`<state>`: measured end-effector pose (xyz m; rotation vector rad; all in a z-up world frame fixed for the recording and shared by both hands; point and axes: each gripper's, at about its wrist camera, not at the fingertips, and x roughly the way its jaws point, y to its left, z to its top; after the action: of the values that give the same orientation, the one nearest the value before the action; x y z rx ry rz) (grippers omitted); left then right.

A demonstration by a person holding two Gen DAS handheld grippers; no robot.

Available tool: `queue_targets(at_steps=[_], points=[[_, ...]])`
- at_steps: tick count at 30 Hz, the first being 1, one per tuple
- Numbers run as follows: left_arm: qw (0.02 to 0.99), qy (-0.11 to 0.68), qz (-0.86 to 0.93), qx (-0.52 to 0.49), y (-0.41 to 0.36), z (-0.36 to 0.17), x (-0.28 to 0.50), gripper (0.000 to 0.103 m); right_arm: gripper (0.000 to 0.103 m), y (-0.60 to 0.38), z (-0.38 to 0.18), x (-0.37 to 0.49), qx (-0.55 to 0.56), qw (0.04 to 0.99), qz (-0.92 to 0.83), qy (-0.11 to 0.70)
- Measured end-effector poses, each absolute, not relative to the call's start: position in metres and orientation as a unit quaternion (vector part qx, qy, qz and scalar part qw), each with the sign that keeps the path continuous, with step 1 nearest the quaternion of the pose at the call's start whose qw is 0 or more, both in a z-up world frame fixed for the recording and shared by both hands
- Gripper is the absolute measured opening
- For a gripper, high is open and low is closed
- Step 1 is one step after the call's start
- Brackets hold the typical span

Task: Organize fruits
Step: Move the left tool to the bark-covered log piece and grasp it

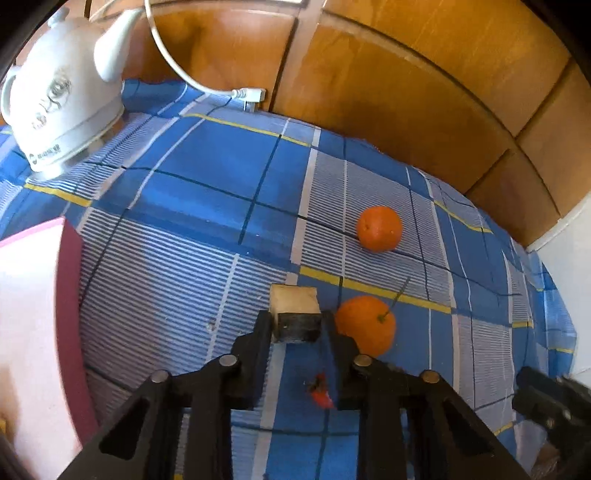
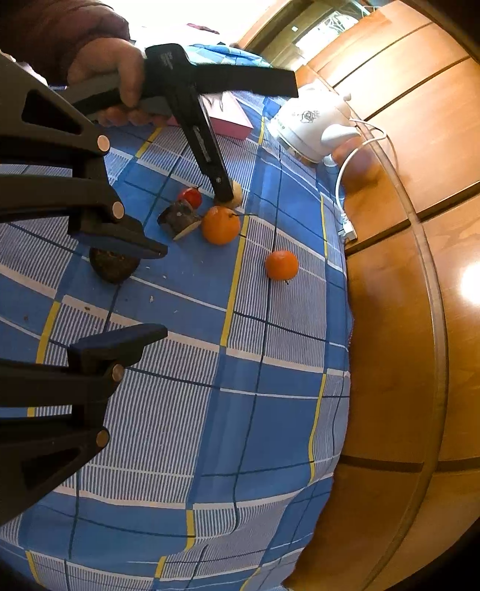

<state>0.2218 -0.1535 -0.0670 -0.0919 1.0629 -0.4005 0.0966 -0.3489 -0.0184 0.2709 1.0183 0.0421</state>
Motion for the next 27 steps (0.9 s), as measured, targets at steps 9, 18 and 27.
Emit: queue_targets(at_steps=[9, 18, 27], points=[[0.857, 0.462, -0.227, -0.001, -0.145, -0.046, 0.142, 0.023, 0.037, -0.356, -0.024, 0.098, 0.133, 0.862, 0.004, 0.49], [0.866, 0.424, -0.25, 0.088, -0.159, -0.077, 0.069, 0.024, 0.037, -0.357, -0.031, 0.099, 0.128, 0.86, -0.007, 0.494], [0.862, 0.433, -0.256, 0.069, -0.153, -0.086, 0.073, 0.024, 0.037, -0.352, -0.035, 0.102, 0.147, 0.852, 0.01, 0.502]])
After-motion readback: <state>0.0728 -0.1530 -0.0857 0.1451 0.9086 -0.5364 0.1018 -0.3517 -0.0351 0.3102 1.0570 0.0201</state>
